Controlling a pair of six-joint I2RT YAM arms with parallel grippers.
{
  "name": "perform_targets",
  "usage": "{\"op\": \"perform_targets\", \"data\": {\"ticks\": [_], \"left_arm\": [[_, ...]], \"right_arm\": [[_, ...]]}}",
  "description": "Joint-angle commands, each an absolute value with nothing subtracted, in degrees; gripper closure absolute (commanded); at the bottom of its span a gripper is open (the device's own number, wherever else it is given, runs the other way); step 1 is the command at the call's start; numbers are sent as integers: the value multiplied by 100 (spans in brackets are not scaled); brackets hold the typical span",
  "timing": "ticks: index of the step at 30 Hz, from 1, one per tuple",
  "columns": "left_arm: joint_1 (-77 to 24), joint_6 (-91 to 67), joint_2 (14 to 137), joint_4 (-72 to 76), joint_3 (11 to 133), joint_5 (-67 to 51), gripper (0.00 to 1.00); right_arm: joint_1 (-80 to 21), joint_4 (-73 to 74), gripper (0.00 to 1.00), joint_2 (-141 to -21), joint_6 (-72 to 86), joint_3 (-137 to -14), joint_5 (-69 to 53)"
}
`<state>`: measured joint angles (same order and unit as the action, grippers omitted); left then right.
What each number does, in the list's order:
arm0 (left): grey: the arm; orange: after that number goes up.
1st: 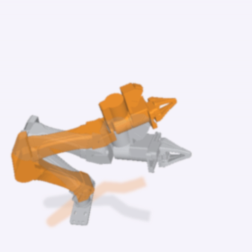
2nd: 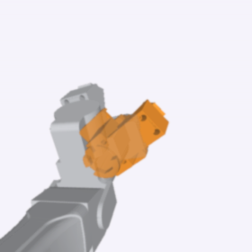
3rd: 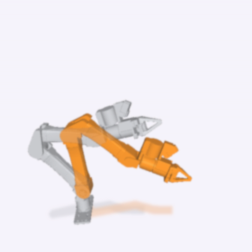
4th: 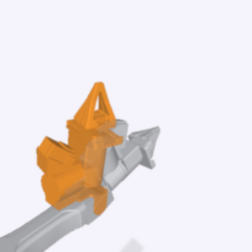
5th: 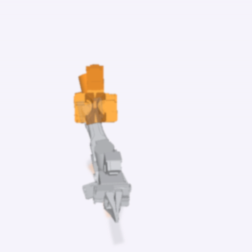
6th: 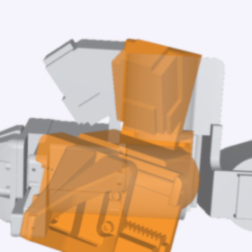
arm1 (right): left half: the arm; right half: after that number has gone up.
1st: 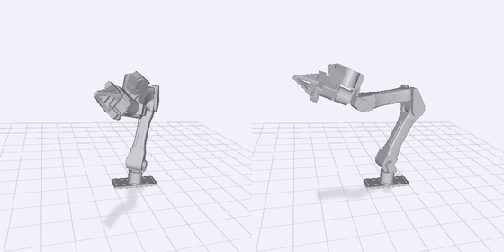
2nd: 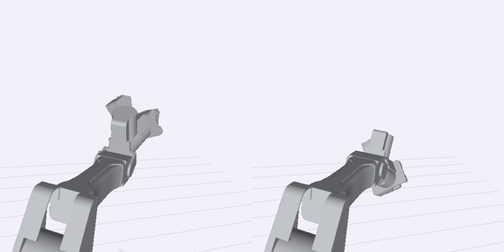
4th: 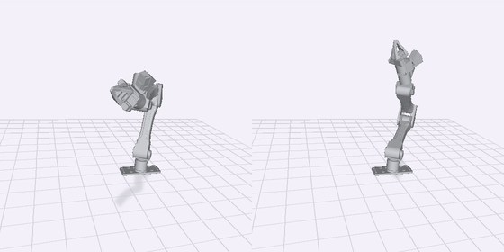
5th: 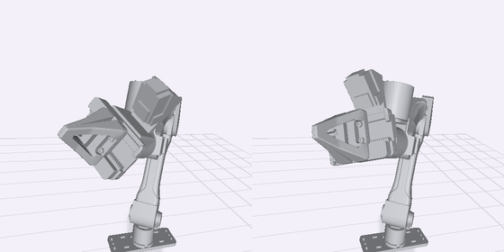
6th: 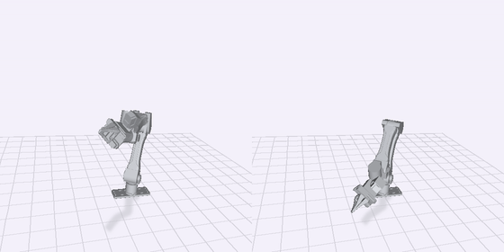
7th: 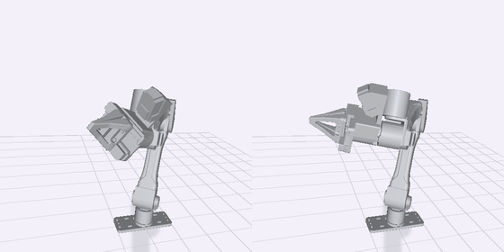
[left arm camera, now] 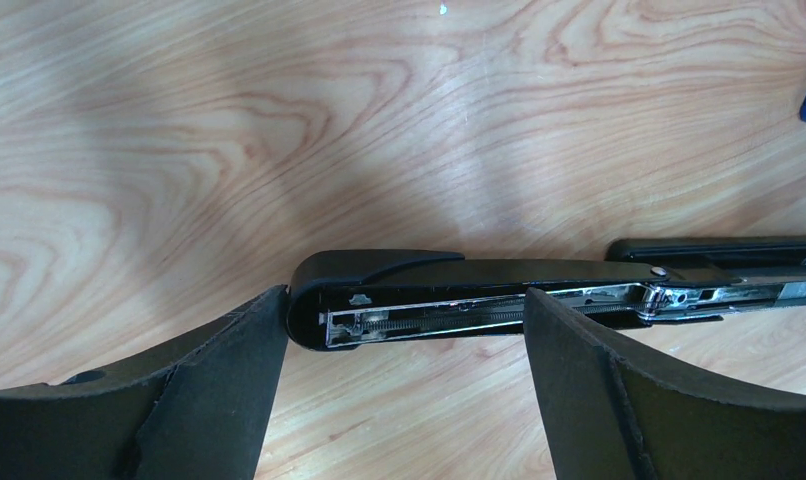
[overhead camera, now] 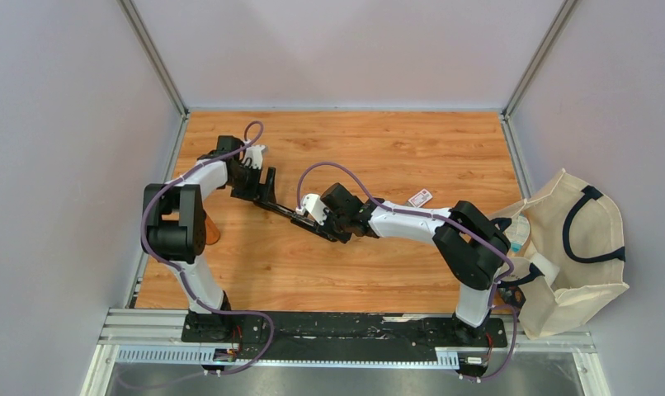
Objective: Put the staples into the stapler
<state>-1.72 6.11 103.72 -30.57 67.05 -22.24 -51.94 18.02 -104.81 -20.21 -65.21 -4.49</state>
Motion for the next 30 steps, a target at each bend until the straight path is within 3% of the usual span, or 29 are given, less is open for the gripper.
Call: {"op": "perform_targets", "data": {"ticks": [1, 30], "left_arm": [[-272, 685, 10415, -3094, 6943, -2531, 7], [-299, 88, 9281, -1917, 6372, -5158, 7]], "right_arm": [[-5291, 2162, 94, -10802, -2136, -6460, -519], [-5300, 2145, 97, -10881, -2206, -6460, -413]]}}
